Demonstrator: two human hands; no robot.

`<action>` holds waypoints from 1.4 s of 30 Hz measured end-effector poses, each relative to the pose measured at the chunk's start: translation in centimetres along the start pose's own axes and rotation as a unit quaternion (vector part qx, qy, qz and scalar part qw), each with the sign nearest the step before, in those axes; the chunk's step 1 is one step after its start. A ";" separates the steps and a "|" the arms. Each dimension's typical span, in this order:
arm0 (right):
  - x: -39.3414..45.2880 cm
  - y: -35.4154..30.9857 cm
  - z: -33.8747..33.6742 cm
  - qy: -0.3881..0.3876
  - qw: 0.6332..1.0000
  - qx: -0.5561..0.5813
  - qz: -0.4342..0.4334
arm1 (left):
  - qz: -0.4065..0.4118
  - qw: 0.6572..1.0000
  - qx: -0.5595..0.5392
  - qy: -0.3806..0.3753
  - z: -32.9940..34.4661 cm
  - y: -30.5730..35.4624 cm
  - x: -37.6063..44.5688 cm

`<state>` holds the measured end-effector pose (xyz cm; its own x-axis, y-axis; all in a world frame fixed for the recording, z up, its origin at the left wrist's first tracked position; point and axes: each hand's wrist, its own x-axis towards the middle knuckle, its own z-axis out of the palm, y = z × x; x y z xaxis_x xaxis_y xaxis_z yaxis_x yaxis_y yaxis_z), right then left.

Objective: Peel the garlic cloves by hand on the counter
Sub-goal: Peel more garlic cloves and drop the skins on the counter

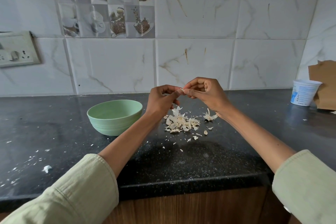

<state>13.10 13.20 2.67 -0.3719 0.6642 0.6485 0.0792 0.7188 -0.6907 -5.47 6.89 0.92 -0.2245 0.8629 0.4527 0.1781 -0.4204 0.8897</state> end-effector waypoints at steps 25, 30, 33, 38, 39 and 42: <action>-0.3 -0.8 0.1 0.022 0.992 -0.105 -0.059 | 0.076 0.996 0.044 -0.006 0.2 0.2 -0.1; -0.3 -0.9 -0.1 0.018 0.993 -0.099 -0.054 | 0.075 0.997 0.035 -0.011 0.3 0.2 -0.2; -0.4 -1.0 0.0 0.020 0.993 -0.105 -0.050 | 0.073 0.997 0.026 -0.014 0.4 0.1 -0.3; -0.5 -1.1 0.6 0.031 0.988 -0.143 -0.048 | 0.084 0.996 0.025 -0.002 0.5 0.3 -0.4; -0.6 -1.0 0.7 0.033 0.987 -0.152 -0.048 | 0.087 0.996 0.023 0.000 0.5 0.3 -0.5; -0.7 -1.0 0.9 0.034 0.984 -0.169 -0.048 | 0.093 0.995 0.020 0.002 0.6 0.3 -0.7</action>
<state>12.46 11.83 2.63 -0.3303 0.5941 0.7334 0.3541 0.7983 -0.4871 -4.69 6.35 0.80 -0.1869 0.7698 0.6103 0.2548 -0.5620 0.7869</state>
